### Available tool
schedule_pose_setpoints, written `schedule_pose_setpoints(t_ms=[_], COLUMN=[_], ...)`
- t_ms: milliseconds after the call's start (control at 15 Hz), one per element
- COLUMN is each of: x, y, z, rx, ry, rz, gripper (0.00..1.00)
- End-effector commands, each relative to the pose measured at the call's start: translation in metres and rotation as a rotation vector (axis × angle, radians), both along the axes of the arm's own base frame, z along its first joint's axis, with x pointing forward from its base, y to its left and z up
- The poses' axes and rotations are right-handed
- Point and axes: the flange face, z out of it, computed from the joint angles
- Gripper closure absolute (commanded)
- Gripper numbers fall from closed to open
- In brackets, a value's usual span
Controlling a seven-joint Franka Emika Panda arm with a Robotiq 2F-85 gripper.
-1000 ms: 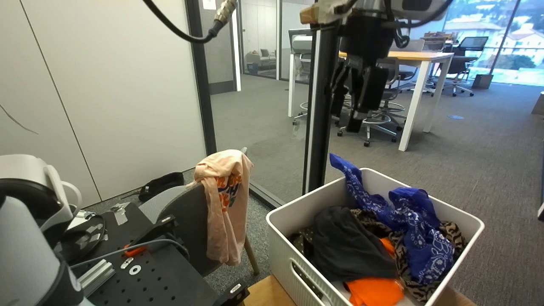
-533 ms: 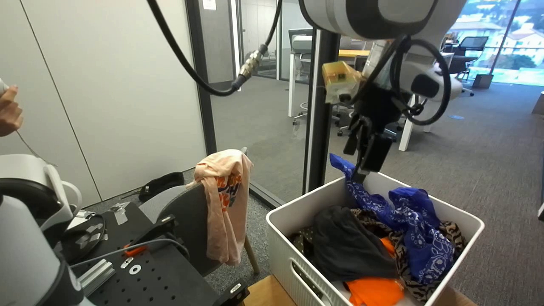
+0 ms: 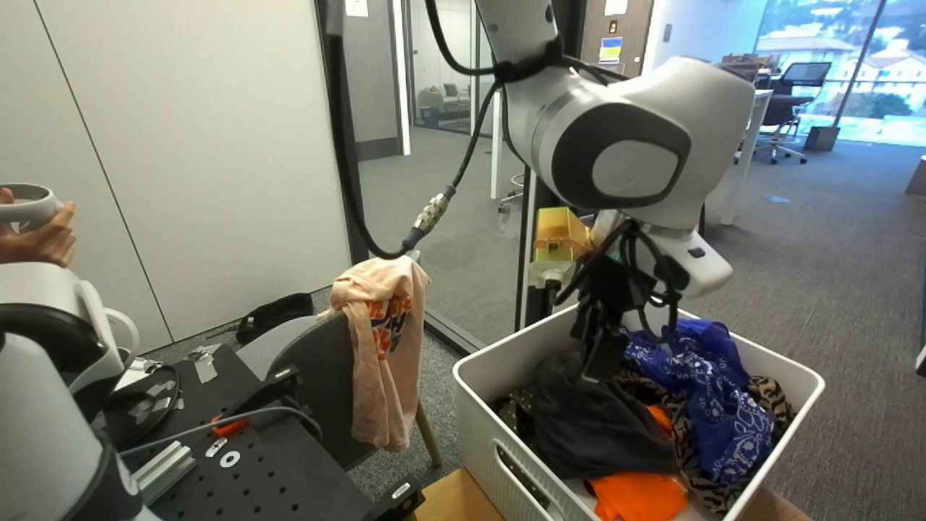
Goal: Remove the peach clothing and the black clothing from the box and place them on the backrest of the grey chair
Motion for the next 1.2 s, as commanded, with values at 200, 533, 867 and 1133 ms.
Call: schedule_pose_setpoints(t_ms=[200, 533, 867, 1133], x=[0.006, 0.010, 0.014, 0.016], y=[-0.010, -0.033, -0.047, -0.050], z=[-0.063, -0.086, -0.095, -0.099], rx=[-0.007, -0.035, -0.039, -0.036], ry=[0.039, 0.046, 0.043, 0.043], rz=[-0.040, -0.087, -0.113, -0.124], gripper=[0.00, 0.00, 0.00, 0.00])
